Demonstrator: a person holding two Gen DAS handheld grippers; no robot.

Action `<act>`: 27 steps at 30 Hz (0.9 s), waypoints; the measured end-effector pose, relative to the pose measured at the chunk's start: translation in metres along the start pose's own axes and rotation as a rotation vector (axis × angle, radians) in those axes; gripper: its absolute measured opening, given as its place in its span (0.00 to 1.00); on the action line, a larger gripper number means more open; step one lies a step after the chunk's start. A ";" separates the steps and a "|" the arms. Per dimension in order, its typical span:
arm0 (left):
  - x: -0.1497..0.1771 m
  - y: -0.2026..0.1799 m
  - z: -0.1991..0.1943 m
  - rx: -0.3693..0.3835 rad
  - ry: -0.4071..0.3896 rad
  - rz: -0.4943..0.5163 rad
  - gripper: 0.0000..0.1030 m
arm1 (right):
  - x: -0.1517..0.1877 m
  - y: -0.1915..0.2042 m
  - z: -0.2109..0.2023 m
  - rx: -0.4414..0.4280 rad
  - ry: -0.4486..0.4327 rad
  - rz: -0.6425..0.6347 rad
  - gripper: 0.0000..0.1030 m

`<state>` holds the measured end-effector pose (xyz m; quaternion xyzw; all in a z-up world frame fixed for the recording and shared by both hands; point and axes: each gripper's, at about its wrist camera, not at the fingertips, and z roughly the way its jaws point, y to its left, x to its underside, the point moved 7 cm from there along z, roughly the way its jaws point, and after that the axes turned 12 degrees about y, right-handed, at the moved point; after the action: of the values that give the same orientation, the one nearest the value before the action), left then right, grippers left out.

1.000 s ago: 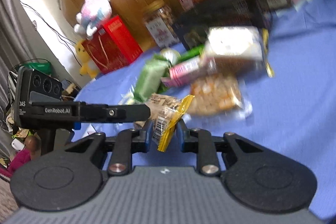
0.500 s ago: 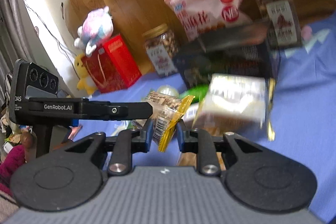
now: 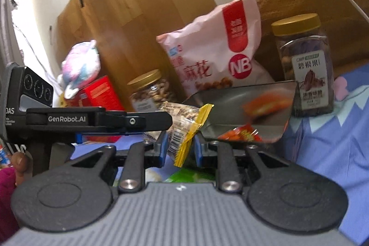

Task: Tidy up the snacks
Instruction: 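Carry the nut bag with the left gripper into the tin and release, then move the left gripper back to the snack pile beside the tin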

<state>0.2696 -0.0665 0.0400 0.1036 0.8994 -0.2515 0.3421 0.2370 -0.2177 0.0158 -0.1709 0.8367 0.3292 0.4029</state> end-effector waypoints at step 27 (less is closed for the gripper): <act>0.046 -0.006 -0.004 -0.334 0.040 0.032 0.54 | 0.040 -0.013 -0.033 0.215 -0.080 0.005 0.50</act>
<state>0.2306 -0.0684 0.0142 0.0645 0.9336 -0.0908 0.3406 0.2012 -0.2507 -0.0059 -0.1112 0.8509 0.2453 0.4510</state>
